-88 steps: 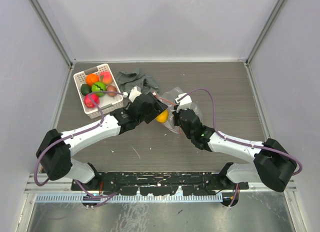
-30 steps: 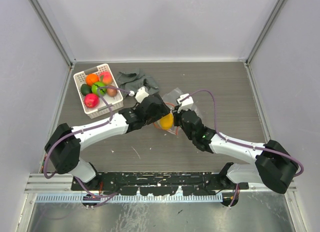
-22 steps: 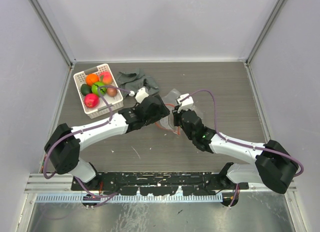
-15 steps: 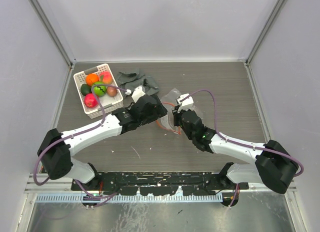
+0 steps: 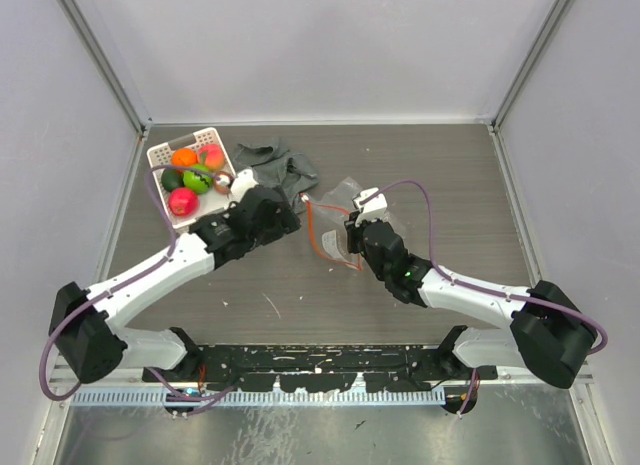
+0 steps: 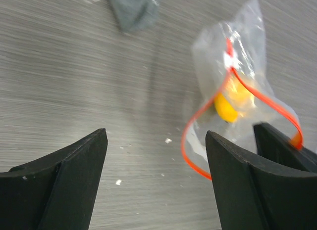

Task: Place the food in the zip-top bag and seal the zipper
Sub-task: Place the fake fruit in the zipper food storage bag, then pick up the fake fruit from the bin.

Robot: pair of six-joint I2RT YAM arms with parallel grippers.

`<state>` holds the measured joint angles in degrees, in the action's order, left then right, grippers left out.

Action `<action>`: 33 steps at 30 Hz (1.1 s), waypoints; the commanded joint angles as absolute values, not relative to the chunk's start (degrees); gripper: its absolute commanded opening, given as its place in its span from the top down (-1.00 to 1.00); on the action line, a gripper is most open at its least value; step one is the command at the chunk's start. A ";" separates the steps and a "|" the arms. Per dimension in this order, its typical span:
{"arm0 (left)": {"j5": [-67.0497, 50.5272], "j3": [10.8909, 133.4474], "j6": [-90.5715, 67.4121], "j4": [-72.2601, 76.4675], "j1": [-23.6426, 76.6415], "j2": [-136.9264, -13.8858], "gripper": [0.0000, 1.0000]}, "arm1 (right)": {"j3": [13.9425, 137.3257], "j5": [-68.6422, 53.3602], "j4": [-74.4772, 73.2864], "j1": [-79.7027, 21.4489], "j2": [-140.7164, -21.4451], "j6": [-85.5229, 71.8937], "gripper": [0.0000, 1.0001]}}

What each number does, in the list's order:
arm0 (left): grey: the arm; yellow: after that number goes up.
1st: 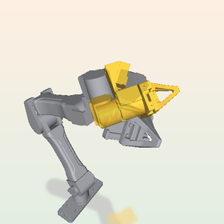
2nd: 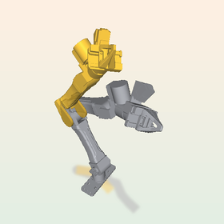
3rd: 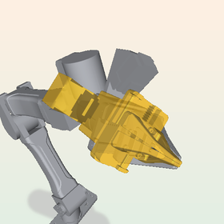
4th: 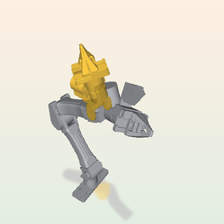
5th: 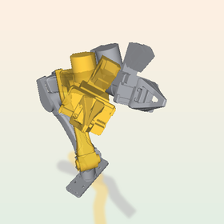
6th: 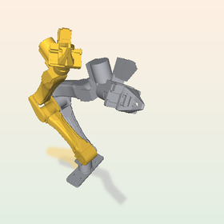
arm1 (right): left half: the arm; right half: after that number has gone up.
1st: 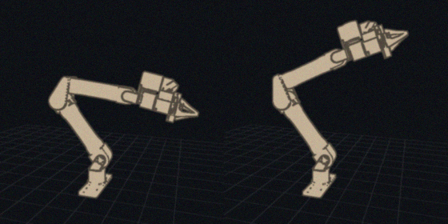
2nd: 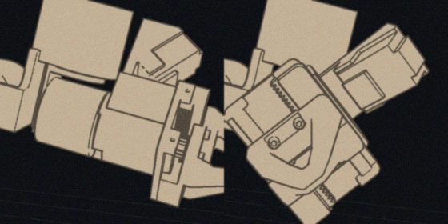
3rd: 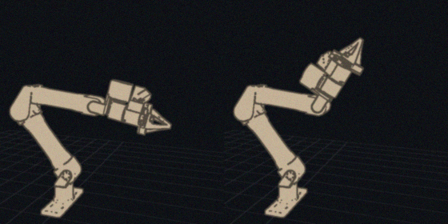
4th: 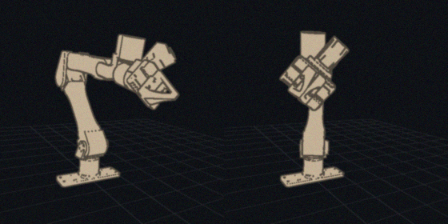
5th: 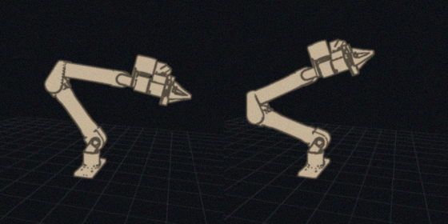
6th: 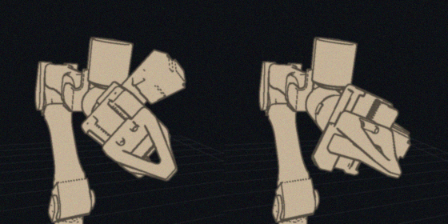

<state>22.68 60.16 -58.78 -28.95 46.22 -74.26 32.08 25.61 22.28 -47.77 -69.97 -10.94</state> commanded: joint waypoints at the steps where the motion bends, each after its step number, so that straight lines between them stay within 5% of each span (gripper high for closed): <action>1: 23.70 60.64 -53.20 -34.30 39.56 -69.10 -0.61 | 32.15 26.51 25.74 -47.56 -68.29 -11.52 0.99; 11: 21.42 66.71 -35.84 -40.95 20.00 -68.32 -0.73 | 31.98 26.97 26.00 -47.66 -68.59 -11.29 0.99; 16: 20.28 74.37 -25.13 -44.68 14.23 -74.80 -0.99 | 31.88 27.25 26.10 -47.55 -68.63 -11.00 0.99; 33: 13.03 95.38 -2.34 -55.25 3.92 -101.74 -0.96 | 31.99 27.17 26.72 -47.63 -70.12 -10.19 0.99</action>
